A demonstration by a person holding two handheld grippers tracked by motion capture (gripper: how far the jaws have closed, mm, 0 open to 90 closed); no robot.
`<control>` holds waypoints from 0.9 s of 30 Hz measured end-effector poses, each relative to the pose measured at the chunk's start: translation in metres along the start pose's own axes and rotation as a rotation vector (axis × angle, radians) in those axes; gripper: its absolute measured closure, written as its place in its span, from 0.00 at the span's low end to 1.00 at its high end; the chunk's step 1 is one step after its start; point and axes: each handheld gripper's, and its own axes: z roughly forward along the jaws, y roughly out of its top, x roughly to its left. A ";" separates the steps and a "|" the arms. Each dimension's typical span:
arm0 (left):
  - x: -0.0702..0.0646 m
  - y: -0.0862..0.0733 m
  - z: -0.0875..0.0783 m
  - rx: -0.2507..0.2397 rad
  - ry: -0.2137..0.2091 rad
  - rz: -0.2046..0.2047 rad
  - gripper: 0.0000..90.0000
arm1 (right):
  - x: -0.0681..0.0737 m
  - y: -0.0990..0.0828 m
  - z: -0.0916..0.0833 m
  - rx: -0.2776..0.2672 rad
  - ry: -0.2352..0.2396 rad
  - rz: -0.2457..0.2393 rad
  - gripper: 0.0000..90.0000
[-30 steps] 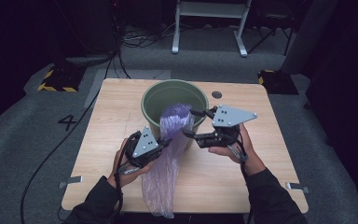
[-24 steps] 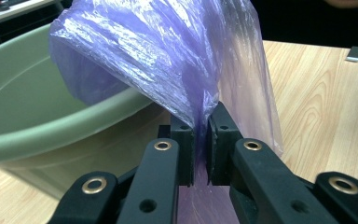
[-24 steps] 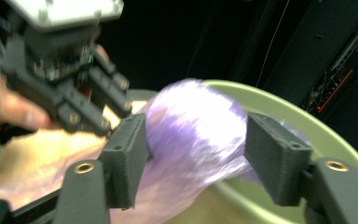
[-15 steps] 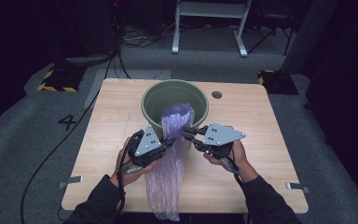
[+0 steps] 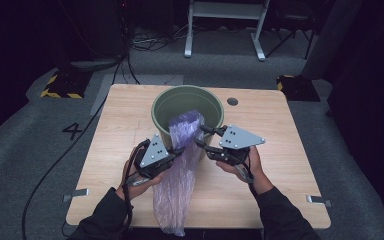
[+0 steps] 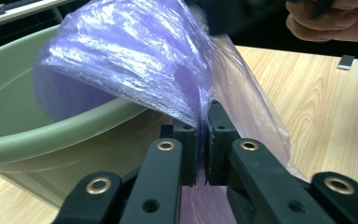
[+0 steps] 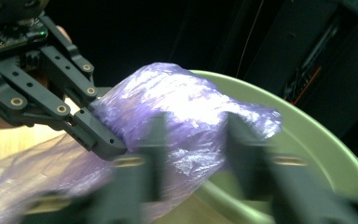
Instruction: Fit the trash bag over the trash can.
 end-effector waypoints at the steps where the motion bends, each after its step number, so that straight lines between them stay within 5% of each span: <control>1: 0.000 0.000 0.000 -0.005 -0.005 -0.003 0.96 | 0.001 -0.002 -0.002 -0.002 0.004 0.004 0.47; 7: 0.000 0.002 0.001 -0.024 -0.017 -0.011 0.97 | 0.012 -0.015 -0.005 0.020 0.045 -0.025 0.34; 10: -0.001 0.005 0.000 -0.044 -0.030 -0.022 0.97 | 0.018 -0.017 -0.002 0.041 0.019 -0.052 0.35; 19: 0.000 0.009 -0.002 -0.067 -0.030 -0.034 0.89 | 0.020 -0.014 0.001 0.024 -0.062 -0.093 0.88; 23: 0.001 0.011 -0.006 -0.071 0.013 -0.054 0.65 | 0.013 -0.009 0.002 -0.002 -0.084 -0.059 0.98; 27: 0.006 0.008 -0.009 -0.066 -0.005 -0.095 0.47 | 0.002 -0.002 0.002 -0.024 -0.107 -0.026 1.00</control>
